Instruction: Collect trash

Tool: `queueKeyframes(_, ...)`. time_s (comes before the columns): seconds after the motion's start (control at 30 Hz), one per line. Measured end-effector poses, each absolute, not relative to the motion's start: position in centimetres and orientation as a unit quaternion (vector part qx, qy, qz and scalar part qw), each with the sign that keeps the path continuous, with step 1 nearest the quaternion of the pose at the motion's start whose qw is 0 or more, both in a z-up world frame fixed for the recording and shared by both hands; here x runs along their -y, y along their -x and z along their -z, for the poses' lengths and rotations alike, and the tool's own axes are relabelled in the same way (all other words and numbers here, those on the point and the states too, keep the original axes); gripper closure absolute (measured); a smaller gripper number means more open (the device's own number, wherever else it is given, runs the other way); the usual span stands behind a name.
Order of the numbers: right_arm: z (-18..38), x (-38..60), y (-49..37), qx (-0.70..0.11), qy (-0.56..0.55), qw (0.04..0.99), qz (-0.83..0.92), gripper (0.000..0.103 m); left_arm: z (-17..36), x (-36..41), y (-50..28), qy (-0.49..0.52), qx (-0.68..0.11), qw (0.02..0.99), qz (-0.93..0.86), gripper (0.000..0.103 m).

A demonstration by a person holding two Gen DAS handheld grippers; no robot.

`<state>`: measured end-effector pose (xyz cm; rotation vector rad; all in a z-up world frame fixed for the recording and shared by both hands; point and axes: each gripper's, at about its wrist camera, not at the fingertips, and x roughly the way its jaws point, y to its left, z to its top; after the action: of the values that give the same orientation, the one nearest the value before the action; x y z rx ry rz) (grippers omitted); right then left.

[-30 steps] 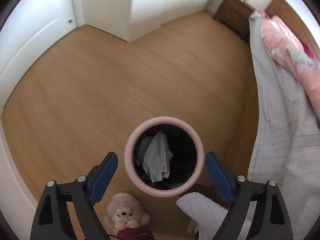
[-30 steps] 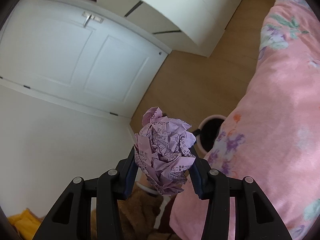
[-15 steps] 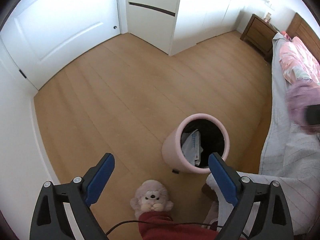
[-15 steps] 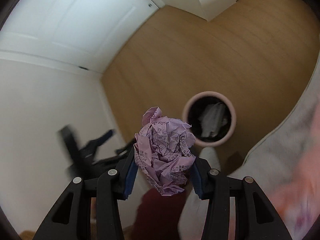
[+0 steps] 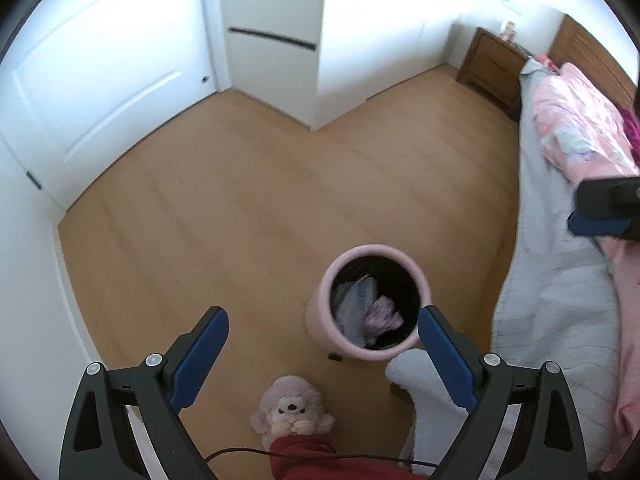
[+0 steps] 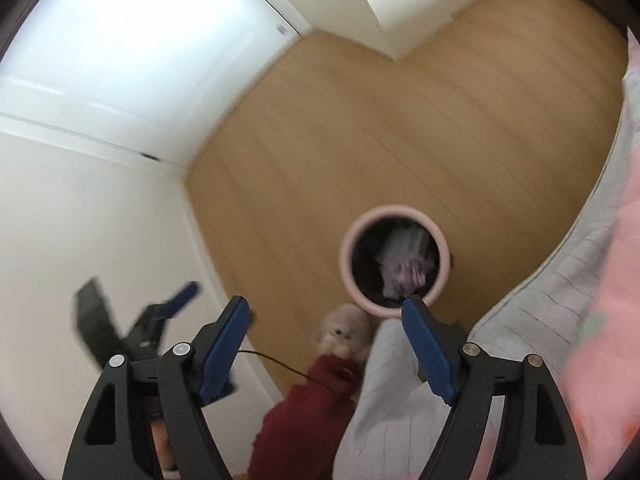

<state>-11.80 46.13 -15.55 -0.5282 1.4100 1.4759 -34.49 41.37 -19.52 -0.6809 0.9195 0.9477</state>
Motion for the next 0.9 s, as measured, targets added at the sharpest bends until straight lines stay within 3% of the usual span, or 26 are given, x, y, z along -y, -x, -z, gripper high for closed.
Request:
queueKeyframes(0.37,5.7,-35.3,14.1,-0.346,0.19,0.593,-0.702,0.025,14.6,-37.8,32.3,0.253,-0.377,0.783,-0.426,0.006)
queueKeyframes(0.9,10.3,-28.1,20.9,-0.294,0.189,0.616,-0.706,0.025,12.9,-30.3,37.5,0.235,-0.313,0.804,-0.447,0.0)
